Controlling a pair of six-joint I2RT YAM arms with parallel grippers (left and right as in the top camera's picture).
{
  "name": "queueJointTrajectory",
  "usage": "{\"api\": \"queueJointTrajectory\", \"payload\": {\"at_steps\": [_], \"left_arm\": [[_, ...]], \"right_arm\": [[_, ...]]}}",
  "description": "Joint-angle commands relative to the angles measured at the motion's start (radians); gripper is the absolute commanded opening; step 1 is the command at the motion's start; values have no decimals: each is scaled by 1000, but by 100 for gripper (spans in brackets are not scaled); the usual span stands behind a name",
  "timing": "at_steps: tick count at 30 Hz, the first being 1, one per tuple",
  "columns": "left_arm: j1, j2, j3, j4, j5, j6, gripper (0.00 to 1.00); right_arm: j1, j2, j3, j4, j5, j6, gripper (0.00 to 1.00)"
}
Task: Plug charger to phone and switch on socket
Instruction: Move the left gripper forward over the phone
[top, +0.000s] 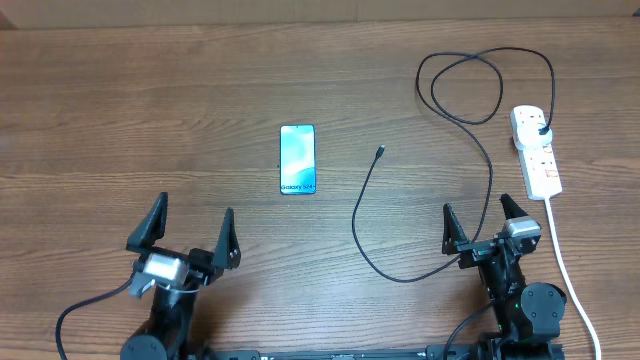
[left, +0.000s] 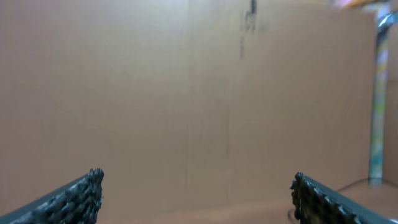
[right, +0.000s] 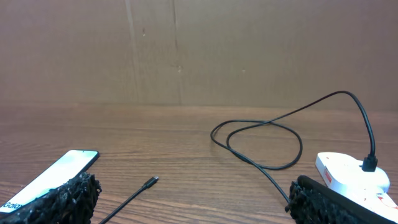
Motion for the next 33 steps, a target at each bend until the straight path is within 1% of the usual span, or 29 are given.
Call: {"api": "queueJointTrajectory", "payload": {"at_steps": [1, 7, 11, 13, 17, 18, 19, 21, 22, 25, 26, 27, 30, 33], "left_arm": [[0, -6, 10, 72, -3, -21, 100], [0, 6, 114, 50, -93, -20, 99], [0, 80, 250, -76, -88, -21, 100], [0, 156, 354, -193, -89, -21, 100], [0, 368, 635, -522, -83, -20, 100], [0, 467, 764, -677, -59, -12, 100], [-1, 542, 859, -785, -19, 7, 100], [-1, 650, 995, -918, 68, 24, 100], [-1, 724, 1083, -996, 162, 22, 100], [-1, 838, 1190, -1079, 309, 25, 100], [-1, 866, 1209, -1086, 325, 25, 100], [-1, 895, 1228, -1100, 330, 24, 100], [-15, 982, 1274, -1206, 322, 22, 100], [-51, 1056, 1297, -1298, 234, 21, 100]], "right_arm": [[-8, -8, -11, 5, 6, -4, 100], [-8, -8, -11, 5, 6, -4, 100], [-8, -8, -11, 5, 6, -4, 100], [-8, -8, -11, 5, 6, -4, 100], [-8, -8, -11, 5, 5, -4, 100], [-8, -8, -11, 5, 6, -4, 100], [-8, -8, -11, 5, 6, -4, 100], [-8, -8, -11, 5, 6, -4, 100], [-8, -8, -11, 5, 6, -4, 100], [-8, -8, -11, 5, 6, -4, 100], [-8, -8, -11, 5, 6, -4, 100], [-8, -8, -11, 5, 6, -4, 100], [-8, -8, -11, 5, 6, -4, 100], [-8, -8, -11, 5, 6, -4, 100]]}}
